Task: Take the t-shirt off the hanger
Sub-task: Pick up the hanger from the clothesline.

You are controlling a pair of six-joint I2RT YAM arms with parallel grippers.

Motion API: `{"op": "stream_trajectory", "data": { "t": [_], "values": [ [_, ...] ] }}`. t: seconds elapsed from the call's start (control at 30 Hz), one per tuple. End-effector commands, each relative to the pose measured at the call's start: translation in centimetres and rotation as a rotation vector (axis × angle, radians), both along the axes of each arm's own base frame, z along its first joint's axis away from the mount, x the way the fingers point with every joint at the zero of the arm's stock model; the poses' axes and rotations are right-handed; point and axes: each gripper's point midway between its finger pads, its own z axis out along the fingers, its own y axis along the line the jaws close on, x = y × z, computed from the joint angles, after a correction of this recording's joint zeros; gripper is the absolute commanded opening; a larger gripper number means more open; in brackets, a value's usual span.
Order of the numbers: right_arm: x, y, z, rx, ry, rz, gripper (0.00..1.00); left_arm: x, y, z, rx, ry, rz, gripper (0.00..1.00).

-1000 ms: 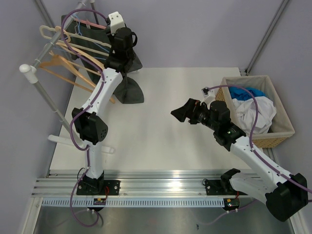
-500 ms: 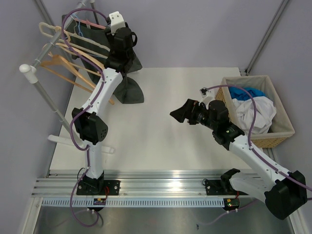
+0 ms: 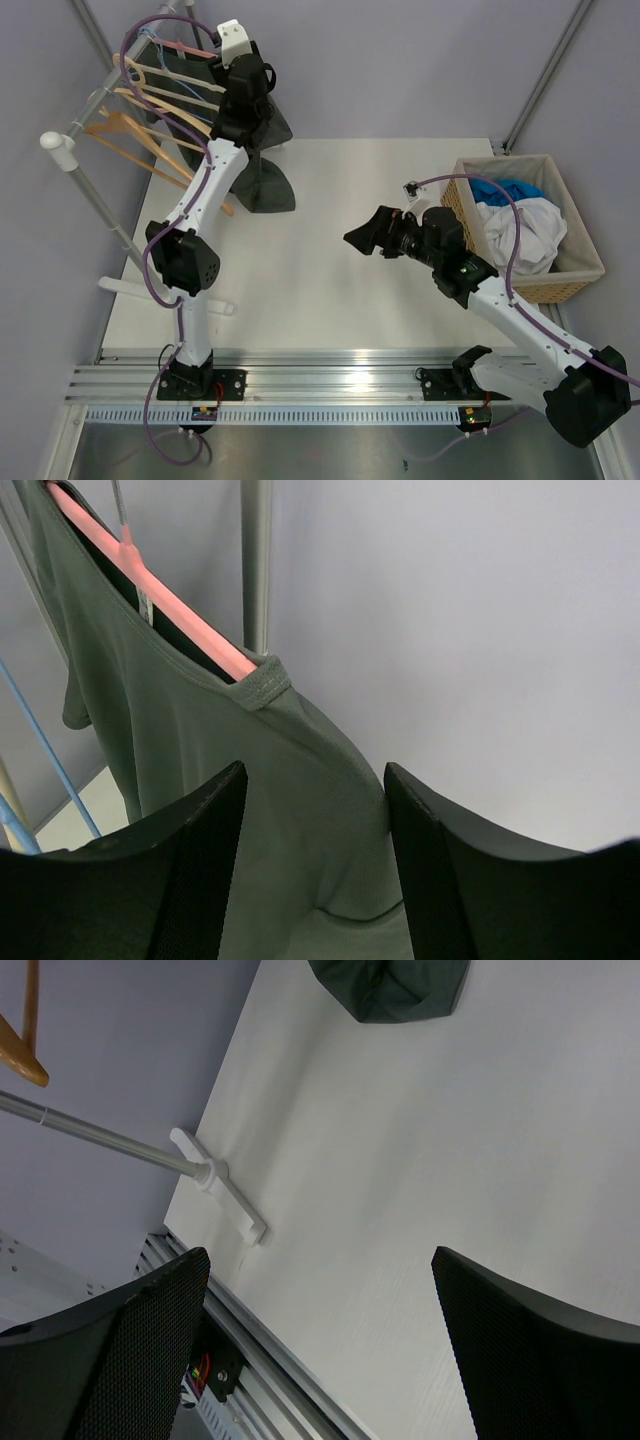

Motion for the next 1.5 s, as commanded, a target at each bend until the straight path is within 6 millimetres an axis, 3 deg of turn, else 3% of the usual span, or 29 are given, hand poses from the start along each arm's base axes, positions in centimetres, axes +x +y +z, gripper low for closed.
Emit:
{"op": "stream_trajectory", "data": {
  "t": [0.0,0.17,0.33,0.47,0.77,1.03,1.47],
  "values": [
    [0.2,0.7,2.0,0.001,-0.059,0.006,0.99,0.4,0.8,1.7,-0.02,-0.073,0.03,0.58],
    [0.1,0.8,2.2,-0.005,-0.068,0.008,0.99,0.9,0.8,0.8,-0.039,-0.066,0.014,0.49],
    [0.0,1.1,2.3,-0.009,-0.074,0.013,1.0,0.8,0.6,0.8,-0.04,-0.066,-0.001,0.29],
    [0.0,1.2,2.3,-0.008,-0.072,0.015,0.99,-0.2,0.7,2.2,-0.063,-0.092,-0.013,0.0],
    [-0.4,1.2,3.0,0.004,-0.09,0.024,1.0,-4.0,1.5,8.0,-0.095,-0.188,-0.016,0.0],
    [-0.6,1.3,3.1,0.005,-0.091,0.032,0.99,-5.8,1.4,9.7,-0.107,-0.215,-0.028,0.0],
    [-0.4,1.3,2.0,-0.03,-0.06,0.027,0.99,-8.0,1.5,10.7,-0.134,-0.232,-0.067,0.0]
  ]
}}
